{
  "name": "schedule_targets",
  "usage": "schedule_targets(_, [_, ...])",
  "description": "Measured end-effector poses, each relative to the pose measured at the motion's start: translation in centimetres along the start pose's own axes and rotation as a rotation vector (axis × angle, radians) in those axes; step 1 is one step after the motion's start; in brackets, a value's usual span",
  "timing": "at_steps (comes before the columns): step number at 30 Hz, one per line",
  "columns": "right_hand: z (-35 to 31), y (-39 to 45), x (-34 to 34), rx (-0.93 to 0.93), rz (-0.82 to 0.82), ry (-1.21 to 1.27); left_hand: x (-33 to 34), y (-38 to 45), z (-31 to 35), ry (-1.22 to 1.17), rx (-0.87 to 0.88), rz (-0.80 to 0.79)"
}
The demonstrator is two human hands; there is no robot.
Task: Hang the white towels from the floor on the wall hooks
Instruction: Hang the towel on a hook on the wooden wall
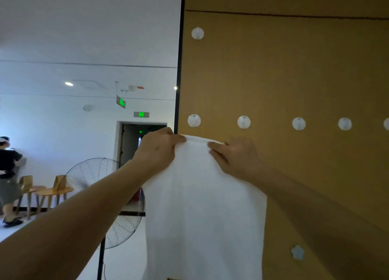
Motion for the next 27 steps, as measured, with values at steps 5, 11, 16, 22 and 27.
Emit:
schedule_targets(5, [6.2,6.5,6.2,0.134,-0.042,-0.083,4.9,7.3,-2.2,0.128,0.046,0.028])
schedule_targets(11, [11.9,11.2,11.2,0.301,-0.045,-0.042,10.0,13.2,-4.2,0.159,0.002,0.014])
schedule_targets(16, [14.1,9.2,14.3,0.498,0.070,0.298,14.5,12.4,-3.3,0.015,-0.090,0.047])
schedule_targets(22, [13.4,7.8,15.1,0.484,0.130,0.474,15.1,10.8,-3.2,-0.093,-0.218,0.164])
schedule_targets(27, [13.9,7.9,16.3,0.544,0.078,0.691,15.1,11.0,-3.1,-0.209,-0.279,0.125])
Point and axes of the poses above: each hand's wrist, its own y-axis towards the middle knuckle, its own x-axis out of the palm, z = x × y, the point moved 10 cm from there along y, towards the middle knuckle, and after that the axes turned 11 degrees about y, right-handed, at the moved point
